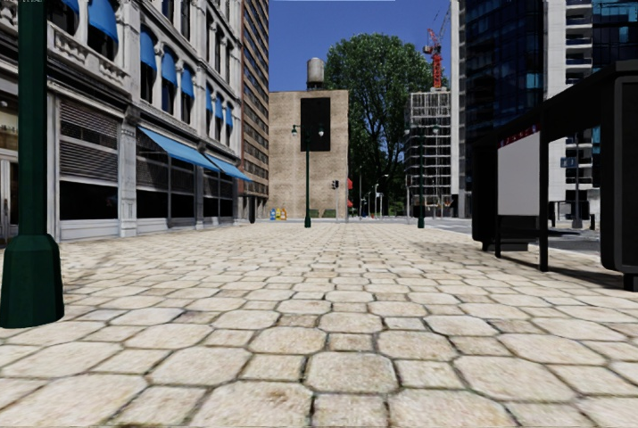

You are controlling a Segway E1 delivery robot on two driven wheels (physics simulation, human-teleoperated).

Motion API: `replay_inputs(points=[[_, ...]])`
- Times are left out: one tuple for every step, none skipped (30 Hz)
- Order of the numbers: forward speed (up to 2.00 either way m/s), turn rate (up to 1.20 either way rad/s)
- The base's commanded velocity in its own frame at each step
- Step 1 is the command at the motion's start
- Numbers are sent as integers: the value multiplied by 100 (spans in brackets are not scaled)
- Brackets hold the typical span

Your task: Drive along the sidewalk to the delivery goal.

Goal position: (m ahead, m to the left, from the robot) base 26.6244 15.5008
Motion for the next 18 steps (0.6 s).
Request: replay_inputs(points=[[200, 0], [200, 0], [200, 0], [200, 0], [200, 0], [200, 0], [200, 0], [200, 0], [200, 0], [200, 0], [200, 0], [200, 0], [200, 0], [200, 0], [200, 0], [200, 0], [200, 0], [200, 0]])
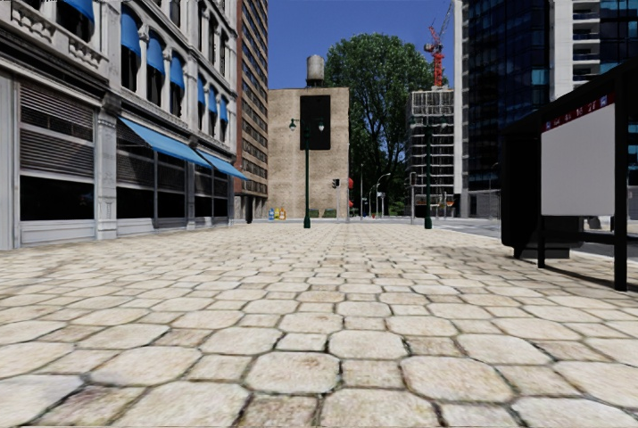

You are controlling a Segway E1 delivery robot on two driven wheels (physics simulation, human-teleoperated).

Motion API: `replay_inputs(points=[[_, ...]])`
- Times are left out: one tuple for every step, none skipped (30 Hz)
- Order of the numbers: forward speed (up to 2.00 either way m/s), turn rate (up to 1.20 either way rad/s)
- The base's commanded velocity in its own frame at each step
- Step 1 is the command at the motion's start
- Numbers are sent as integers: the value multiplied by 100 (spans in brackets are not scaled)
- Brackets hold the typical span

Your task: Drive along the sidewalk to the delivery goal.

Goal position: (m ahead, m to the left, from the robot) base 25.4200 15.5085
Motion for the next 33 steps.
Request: replay_inputs(points=[[200, 0], [200, 0], [200, 0], [200, 0], [200, 4], [200, 7], [200, 7], [200, 9], [200, 11], [200, 11], [200, 11], [200, 15], [200, 19], [200, 20], [200, 20], [200, 22], [200, 26], [200, 29], [200, 29], [200, 29], [200, 29], [200, 30], [200, 30], [200, 30], [200, 30], [200, 30], [200, 30], [200, 30], [200, 30], [200, 30], [200, 30], [200, 30], [200, 30]])
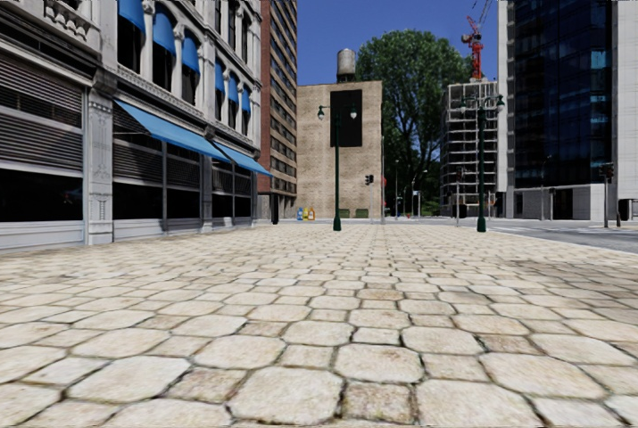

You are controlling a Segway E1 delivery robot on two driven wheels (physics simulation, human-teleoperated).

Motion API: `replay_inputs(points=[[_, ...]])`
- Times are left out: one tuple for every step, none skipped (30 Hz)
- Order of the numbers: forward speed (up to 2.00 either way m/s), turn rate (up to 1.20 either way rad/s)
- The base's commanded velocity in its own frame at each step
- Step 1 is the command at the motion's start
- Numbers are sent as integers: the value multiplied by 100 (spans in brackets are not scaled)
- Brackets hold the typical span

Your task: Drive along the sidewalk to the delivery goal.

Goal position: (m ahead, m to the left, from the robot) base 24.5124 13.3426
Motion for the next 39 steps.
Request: replay_inputs(points=[[200, 30], [200, 30], [200, 30], [200, 30], [200, 30], [200, 30], [200, 30], [200, 30], [200, 30], [200, 30], [200, 28], [200, 28], [200, 19], [200, 0], [200, 0], [200, 0], [200, 0], [200, 0], [200, 0], [200, 0], [200, 0], [200, 0], [200, 0], [200, 0], [200, 0], [200, 0], [200, 0], [200, 0], [200, 0], [200, 0], [200, 0], [200, 0], [200, 0], [200, 0], [200, 0], [200, 0], [200, 0], [200, 0], [200, 0]])
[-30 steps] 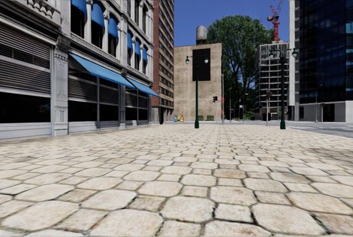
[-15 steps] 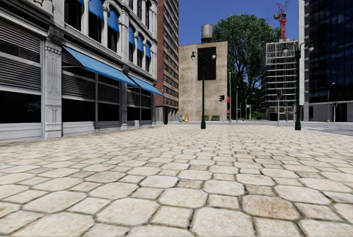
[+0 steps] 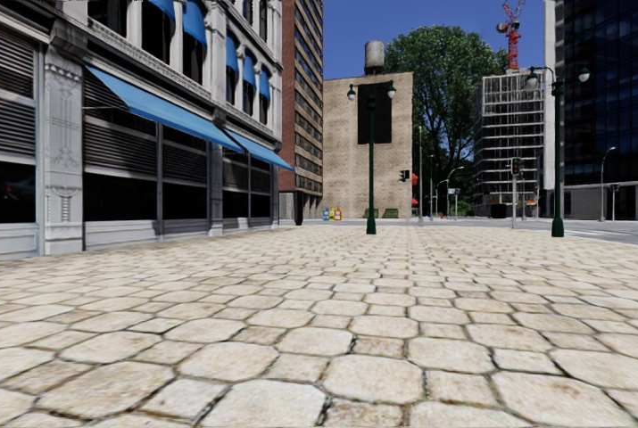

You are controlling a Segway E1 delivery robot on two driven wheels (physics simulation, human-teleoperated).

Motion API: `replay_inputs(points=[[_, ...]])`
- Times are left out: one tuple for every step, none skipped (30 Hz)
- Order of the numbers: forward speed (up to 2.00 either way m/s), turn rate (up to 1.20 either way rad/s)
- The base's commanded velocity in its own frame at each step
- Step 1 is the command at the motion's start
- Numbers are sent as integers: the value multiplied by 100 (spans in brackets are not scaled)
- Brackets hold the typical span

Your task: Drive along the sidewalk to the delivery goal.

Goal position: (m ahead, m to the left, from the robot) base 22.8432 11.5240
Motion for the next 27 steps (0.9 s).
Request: replay_inputs(points=[[200, 0], [200, 0], [200, 0], [200, 0], [200, 0], [200, 0], [200, 0], [200, 0], [200, 0], [200, 0], [200, 0], [200, 0], [200, 0], [200, 0], [200, 0], [200, 0], [200, 0], [200, 0], [200, 0], [200, 0], [200, 0], [200, 0], [200, 0], [200, 0], [200, 0], [200, 0], [200, 0]])
